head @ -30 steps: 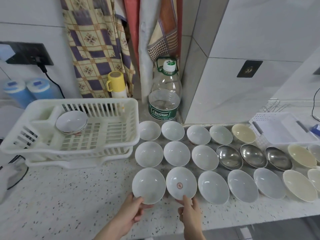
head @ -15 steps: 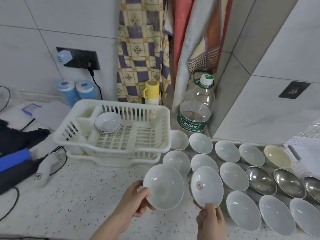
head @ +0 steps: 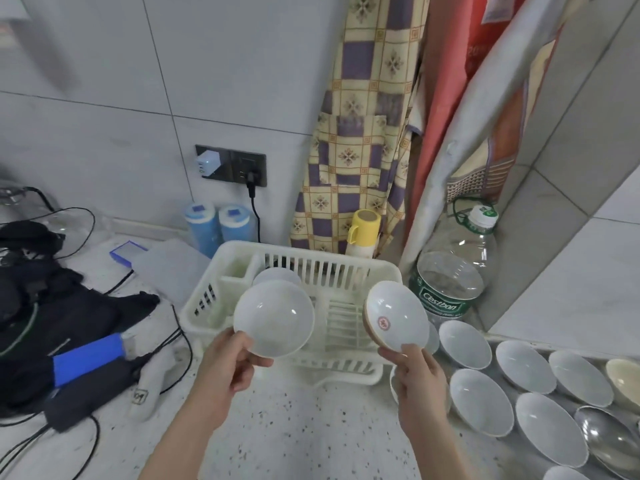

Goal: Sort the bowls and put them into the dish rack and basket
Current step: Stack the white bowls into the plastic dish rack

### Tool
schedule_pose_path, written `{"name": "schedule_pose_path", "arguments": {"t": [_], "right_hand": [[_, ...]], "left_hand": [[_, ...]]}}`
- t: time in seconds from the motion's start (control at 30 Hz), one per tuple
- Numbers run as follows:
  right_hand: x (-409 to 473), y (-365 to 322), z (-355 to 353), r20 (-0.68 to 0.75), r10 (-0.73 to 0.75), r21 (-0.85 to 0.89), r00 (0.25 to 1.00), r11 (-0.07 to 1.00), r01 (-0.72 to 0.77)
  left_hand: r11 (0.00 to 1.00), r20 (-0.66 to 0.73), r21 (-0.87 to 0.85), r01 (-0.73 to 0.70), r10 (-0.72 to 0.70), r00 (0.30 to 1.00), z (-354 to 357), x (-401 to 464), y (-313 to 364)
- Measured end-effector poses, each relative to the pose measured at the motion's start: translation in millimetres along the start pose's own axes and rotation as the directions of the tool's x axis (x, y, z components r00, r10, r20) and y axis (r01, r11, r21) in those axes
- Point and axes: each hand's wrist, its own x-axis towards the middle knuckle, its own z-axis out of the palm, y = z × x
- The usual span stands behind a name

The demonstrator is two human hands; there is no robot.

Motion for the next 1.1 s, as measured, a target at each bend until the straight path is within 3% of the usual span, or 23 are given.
{"name": "schedule_pose_path", "arguments": {"t": [0.27, 0.53, 1.1], "right_hand": [[42, 11, 85, 0.059, -0.002, -0.271, 0.998, 0.962, 0.018], [73, 37, 145, 0.087, -0.003, -0.399, 0.996, 0.916, 0.038], [119, 68, 193, 0.202, -0.017, -0.686, 0.979, 0.711, 0.154]], "left_hand": [[0.987, -0.119, -0.16, -0.013, -0.006, 0.993, -48, 51, 25], [0.981, -0.283, -0.088, -0.171, 0.14, 0.949, -53, 95, 38], [0.97, -0.265, -0.132, -0.205, 0.165, 0.95, -53, 139, 35]]}}
